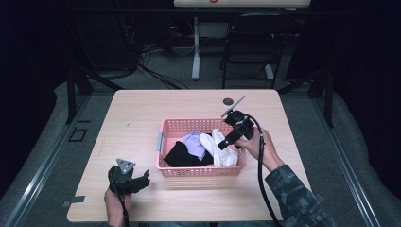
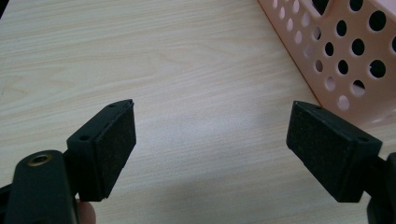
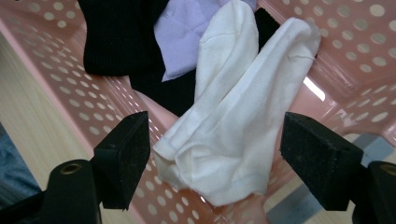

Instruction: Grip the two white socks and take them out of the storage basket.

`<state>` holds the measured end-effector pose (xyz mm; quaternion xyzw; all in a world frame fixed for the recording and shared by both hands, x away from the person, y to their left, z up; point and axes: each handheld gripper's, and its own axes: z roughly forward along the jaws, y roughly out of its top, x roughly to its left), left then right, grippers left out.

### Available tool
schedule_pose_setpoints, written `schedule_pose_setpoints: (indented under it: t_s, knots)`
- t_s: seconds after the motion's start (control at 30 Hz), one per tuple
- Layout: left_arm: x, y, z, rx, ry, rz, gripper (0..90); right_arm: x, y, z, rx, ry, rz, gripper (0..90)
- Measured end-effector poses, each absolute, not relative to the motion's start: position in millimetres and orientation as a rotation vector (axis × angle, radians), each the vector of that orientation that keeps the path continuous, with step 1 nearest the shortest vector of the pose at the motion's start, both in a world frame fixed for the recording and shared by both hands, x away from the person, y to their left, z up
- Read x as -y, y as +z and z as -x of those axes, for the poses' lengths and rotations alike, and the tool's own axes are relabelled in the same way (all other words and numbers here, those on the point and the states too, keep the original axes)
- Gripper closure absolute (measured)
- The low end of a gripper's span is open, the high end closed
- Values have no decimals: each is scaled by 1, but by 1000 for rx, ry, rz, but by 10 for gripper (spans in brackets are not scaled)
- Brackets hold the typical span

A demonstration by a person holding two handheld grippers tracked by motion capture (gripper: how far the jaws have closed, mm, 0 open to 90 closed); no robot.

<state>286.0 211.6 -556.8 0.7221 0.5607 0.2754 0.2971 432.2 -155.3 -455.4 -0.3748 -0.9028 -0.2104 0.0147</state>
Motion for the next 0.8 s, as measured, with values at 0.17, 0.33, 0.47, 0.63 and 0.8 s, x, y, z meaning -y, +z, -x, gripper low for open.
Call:
schedule_pose_setpoints:
  t_s: [0.17,0.33,0.47,0.63,0.8]
  knots:
    - [-212,-557,-286,-1492,735,-1920,159,147,-468,-437,2811,-637,1191,289]
    - [-212,-557,-286,-1490,734,-1921,159,143,-477,-440,2813,-613,1213,356]
    - [-212,-557,-286,-1492,734,-1921,159,139,-488,-443,2816,-527,1245,407]
    - [-212,-557,-286,-1493,733,-1923,159,136,-497,-449,2804,-498,1289,437]
    - [-212,-557,-286,-1492,735,-1920,159,127,-508,-452,2795,-453,1317,473]
